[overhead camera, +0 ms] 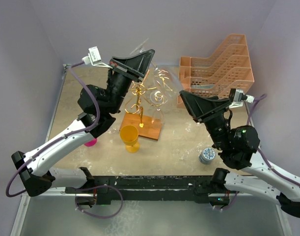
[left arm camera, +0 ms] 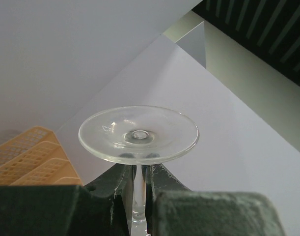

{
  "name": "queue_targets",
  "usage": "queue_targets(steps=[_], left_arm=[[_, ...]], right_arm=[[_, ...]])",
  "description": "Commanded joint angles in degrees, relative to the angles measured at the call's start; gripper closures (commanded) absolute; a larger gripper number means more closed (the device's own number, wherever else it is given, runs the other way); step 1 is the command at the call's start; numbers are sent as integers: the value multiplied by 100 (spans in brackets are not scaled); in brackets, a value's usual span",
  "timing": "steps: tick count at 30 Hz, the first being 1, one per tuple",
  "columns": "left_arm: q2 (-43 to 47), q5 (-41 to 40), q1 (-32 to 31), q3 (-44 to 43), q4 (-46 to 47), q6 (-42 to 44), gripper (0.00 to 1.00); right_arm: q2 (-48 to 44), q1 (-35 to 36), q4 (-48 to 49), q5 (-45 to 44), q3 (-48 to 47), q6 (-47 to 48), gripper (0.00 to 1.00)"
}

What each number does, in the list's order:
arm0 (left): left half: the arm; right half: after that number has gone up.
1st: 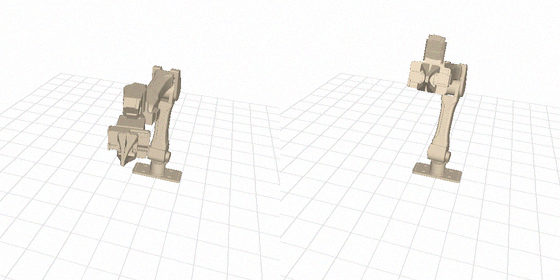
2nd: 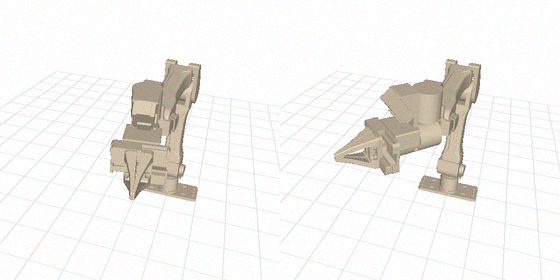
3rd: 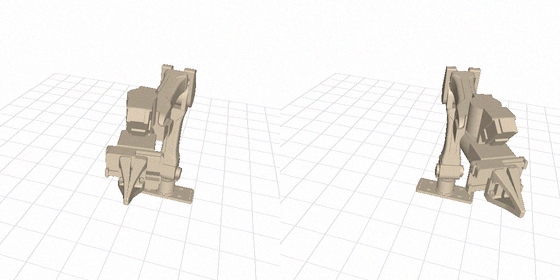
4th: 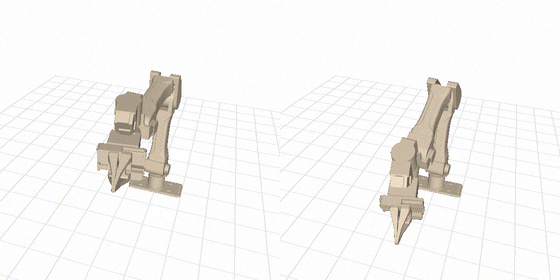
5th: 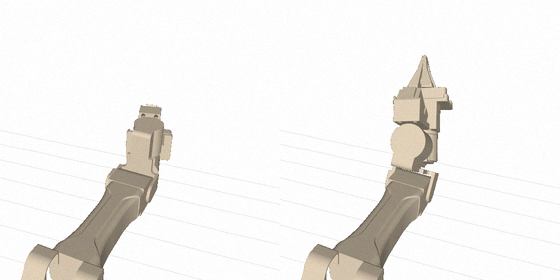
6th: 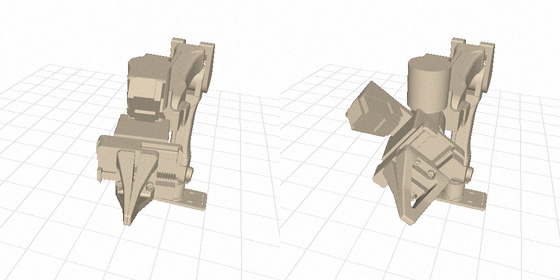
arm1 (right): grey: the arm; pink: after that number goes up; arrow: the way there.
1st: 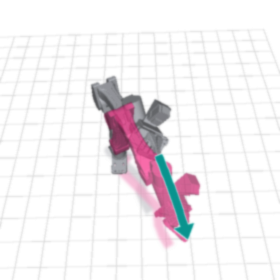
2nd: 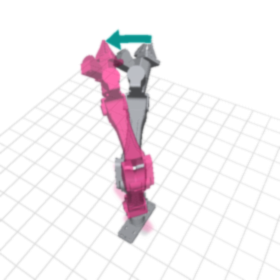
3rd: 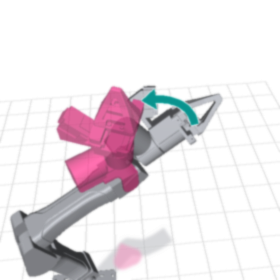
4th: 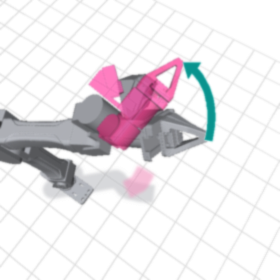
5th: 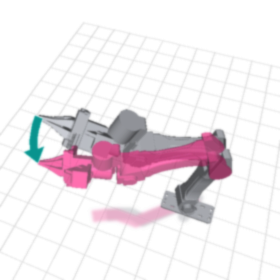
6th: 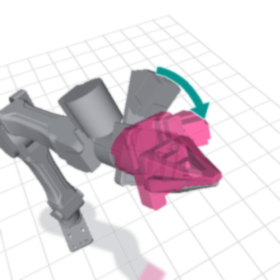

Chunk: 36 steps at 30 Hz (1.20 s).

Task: Place the wine glass upside down on the wine glass rack

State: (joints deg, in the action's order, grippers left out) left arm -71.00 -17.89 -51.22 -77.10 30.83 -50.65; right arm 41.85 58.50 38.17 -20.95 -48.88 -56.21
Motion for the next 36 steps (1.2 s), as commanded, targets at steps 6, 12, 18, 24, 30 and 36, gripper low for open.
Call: queue_targets(steps=[6,12,18,24,30,36], left_arm=[[212,349,25,-654,-1068,1398,100],[428,773,30,-765,-1384,2076,100],[587,406,25,-946,-1623,2602,100],[810,757,25,-899,-1964,3729,100],[937,890,25,-883,-2450,5296,100],[1085,867,25,-580,-2325,6061,100]], right_arm=[[-61,10,-2124,557,-1153,1268,27],[-77,12,-3011,635,-1844,2211,26],[-129,12,-3497,635,-2159,2267,25],[594,12,-2998,1159,-2771,1077,30],[1645,12,-2652,1229,-3700,268,30],[2472,12,-2804,921,-4348,-623,40]])
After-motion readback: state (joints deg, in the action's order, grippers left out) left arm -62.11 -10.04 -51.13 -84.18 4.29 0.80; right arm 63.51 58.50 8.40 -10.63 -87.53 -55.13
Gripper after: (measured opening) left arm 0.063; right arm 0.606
